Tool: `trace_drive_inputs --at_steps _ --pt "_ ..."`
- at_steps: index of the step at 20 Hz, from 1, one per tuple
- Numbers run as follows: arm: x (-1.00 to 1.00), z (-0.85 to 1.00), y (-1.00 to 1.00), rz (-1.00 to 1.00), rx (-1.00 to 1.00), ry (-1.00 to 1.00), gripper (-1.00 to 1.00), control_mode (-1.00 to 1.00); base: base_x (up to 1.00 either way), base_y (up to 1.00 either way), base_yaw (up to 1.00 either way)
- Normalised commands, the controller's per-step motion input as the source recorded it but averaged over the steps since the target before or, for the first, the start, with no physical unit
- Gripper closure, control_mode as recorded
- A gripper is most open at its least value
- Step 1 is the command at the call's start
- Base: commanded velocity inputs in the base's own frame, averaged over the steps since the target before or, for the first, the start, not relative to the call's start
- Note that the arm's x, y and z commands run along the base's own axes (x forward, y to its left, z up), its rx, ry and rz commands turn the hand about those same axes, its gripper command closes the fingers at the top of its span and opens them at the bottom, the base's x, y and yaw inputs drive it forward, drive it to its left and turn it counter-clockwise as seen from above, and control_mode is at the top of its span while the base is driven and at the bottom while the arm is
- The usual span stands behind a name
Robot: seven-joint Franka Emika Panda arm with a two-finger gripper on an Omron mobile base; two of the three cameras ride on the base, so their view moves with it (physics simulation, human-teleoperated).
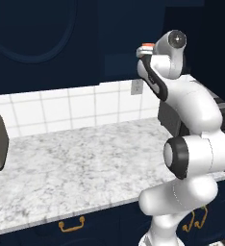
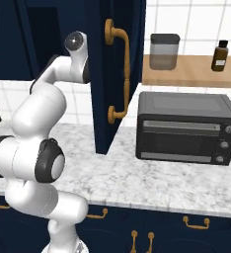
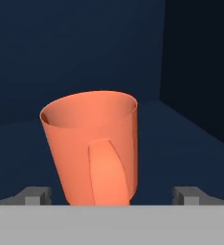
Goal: Gather all objects into one cabinet and sort the glasses and bowls to opposite sides.
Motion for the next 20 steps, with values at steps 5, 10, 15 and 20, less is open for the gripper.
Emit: trace_drive_inputs --at_steps 5,10,15,20 --pt "0.52 -0.05 -0.04 0.0 0.0 0.0 -1.0 -1.0 0.0 0.0 0.0" --pt "0.51 -0.04 -0.02 0.0 0.03 0.0 -1.0 -1.0 0.0 0.0 0.0" --pt "-0.04 -0.01 0.14 0.0 0.01 0.0 1.0 -1.0 0.0 0.0 0.0" --pt "-0.4 0.0 0.0 0.0 0.0 0.0 1.0 -1.0 0.0 0.0 0.0"
